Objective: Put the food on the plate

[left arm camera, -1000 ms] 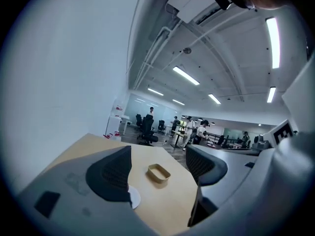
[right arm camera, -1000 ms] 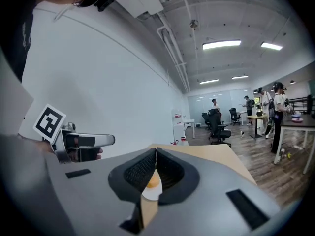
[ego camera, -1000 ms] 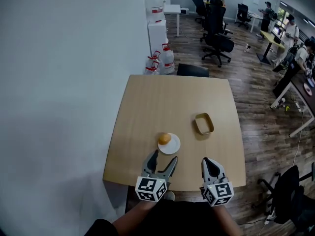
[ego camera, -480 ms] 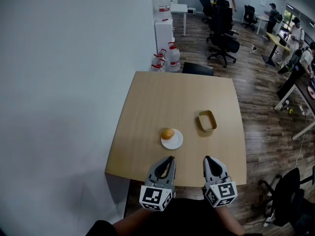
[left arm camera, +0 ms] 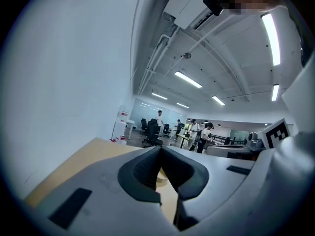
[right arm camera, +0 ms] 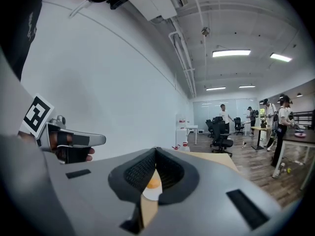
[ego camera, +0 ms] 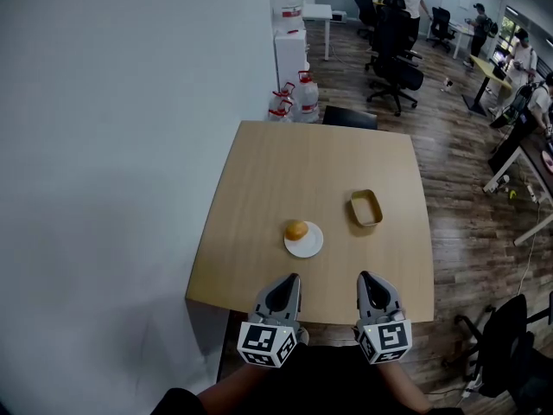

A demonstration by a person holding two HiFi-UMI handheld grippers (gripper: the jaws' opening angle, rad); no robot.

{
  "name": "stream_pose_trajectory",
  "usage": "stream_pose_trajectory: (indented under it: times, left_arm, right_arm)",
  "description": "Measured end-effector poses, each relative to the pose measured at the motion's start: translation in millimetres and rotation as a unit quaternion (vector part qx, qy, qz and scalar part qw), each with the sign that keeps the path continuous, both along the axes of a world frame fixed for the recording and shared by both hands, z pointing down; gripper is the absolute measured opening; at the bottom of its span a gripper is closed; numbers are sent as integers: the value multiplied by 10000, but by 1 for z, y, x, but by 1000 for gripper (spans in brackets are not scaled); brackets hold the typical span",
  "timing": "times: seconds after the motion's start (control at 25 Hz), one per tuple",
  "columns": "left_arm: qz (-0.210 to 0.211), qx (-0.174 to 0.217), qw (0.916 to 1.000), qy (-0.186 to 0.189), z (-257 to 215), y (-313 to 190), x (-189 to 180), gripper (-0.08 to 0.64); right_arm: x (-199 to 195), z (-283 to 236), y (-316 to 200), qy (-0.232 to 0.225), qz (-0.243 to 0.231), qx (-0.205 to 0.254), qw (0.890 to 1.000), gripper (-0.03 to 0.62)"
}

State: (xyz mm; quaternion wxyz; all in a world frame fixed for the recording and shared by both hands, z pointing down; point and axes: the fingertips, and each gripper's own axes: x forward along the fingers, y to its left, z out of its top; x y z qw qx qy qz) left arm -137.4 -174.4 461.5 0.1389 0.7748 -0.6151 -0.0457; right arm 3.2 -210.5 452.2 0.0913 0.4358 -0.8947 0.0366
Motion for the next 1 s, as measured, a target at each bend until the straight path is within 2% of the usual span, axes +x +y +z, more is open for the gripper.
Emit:
stream_pose_trajectory:
  times: [0.4, 1.0]
  left_arm:
    - [-99, 100, 9998, 162, -1, 1, -11, 14]
    - [-177, 112, 9998, 5, 3, -1, -26, 14]
  right_arm:
    - [4, 3, 1, 47, 80, -6, 10000, 60]
    - [12, 8, -4, 127, 295, 26, 9995, 59]
